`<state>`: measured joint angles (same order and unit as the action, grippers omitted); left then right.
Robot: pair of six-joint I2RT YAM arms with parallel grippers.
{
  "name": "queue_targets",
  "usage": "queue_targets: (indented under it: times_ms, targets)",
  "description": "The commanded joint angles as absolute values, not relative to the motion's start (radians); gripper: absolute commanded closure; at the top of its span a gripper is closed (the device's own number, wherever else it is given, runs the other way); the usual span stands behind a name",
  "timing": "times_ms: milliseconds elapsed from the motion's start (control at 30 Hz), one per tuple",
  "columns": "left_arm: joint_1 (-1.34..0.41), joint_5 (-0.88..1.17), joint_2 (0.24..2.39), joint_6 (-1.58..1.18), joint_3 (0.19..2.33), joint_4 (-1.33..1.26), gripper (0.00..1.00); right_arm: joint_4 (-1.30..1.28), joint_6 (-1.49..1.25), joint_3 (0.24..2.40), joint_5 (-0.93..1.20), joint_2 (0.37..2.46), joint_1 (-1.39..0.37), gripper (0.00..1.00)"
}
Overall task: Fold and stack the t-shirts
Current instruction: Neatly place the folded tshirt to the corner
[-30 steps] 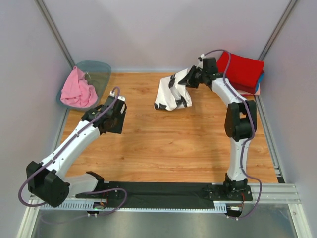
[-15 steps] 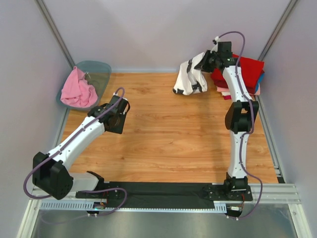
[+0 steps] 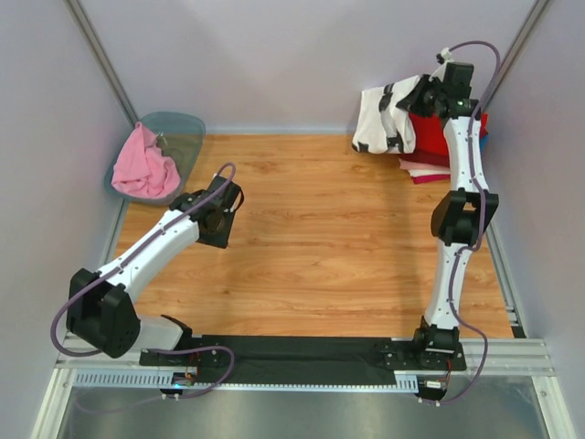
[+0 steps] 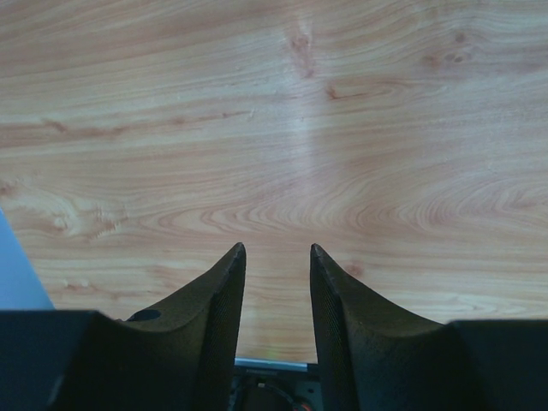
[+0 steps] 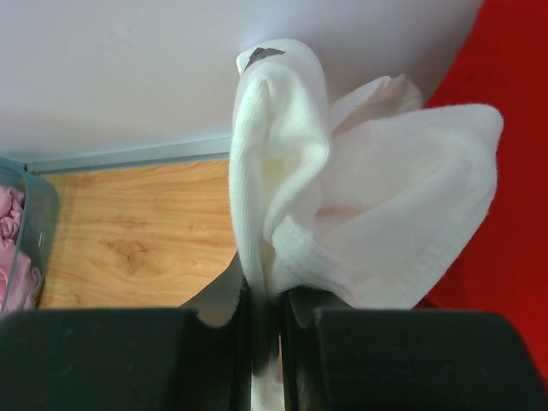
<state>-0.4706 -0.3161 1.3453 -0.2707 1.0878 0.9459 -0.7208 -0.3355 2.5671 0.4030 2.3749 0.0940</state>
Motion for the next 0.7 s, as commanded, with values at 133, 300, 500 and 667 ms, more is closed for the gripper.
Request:
queue_targets:
  times_ms: [133,300,500,667]
  targets:
    - [-0.471,-0.324,1.382,-0.267,1.109,0.962,0.57,-0.595,-0.429,2.657,0.511,2.338,0.212,1.0]
    - [-0.479,-0.334,1.416,-0.267,1.111,0.968,0.58,-0.555,-0.488,2.663,0.575,2.362,0.282,1.0]
    - [-0.489,-0.351,1.448,-0.268,1.114,0.976,0.59,-0.526,-0.514,2.675,0.604,2.368,0.333,1.0]
    - [-0.494,-0.354,1.46,-0.268,1.114,0.979,0.59,-0.506,-0.535,2.657,0.626,2.393,0.377,1.0]
